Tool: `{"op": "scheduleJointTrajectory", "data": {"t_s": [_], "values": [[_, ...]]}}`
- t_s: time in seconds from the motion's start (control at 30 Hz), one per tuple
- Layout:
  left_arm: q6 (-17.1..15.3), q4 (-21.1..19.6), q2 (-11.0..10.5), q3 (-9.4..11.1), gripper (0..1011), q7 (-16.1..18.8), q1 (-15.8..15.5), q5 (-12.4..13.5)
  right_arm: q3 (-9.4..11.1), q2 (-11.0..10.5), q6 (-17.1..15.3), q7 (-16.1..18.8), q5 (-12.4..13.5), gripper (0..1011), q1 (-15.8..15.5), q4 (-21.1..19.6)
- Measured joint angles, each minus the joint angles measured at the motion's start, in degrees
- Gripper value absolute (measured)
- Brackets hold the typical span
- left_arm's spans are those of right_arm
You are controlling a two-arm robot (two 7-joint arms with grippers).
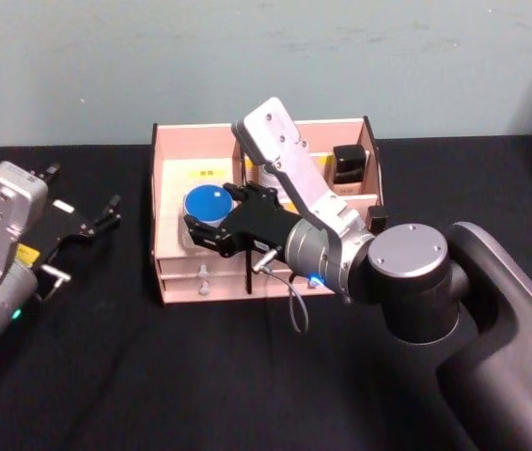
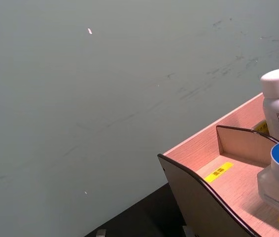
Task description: Pick up the facial cleanser and watermelon frost from the table and place them into the tiered storage box.
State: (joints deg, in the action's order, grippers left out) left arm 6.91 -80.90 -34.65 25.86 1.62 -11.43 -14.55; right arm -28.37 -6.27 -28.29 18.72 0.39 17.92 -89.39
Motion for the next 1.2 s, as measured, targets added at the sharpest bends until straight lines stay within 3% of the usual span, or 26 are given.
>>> {"op": "scheduleJointTrajectory", "data": {"t_s": [0.33,0.6,0.7,1.2], "values": [[0.0,0.0,0.0,0.0,1001,0.0,0.0,0.0,0.1,0.1,0.1,0.0,-0.2,734,-0.1,0.1],[0.0,0.0,0.0,0.0,1001,0.0,0.0,0.0,0.0,0.0,0.1,0.0,-0.1,960,-0.1,0.0],[0.0,0.0,0.0,0.0,1001,0.0,0.0,0.0,0.0,0.0,0.1,0.0,-0.1,1002,-0.1,0.0],[0.0,0.0,0.0,0.0,1001,0.0,0.0,0.0,1.7,-0.5,5.3,-1.8,-2.0,1002,-2.7,-4.5]]}}
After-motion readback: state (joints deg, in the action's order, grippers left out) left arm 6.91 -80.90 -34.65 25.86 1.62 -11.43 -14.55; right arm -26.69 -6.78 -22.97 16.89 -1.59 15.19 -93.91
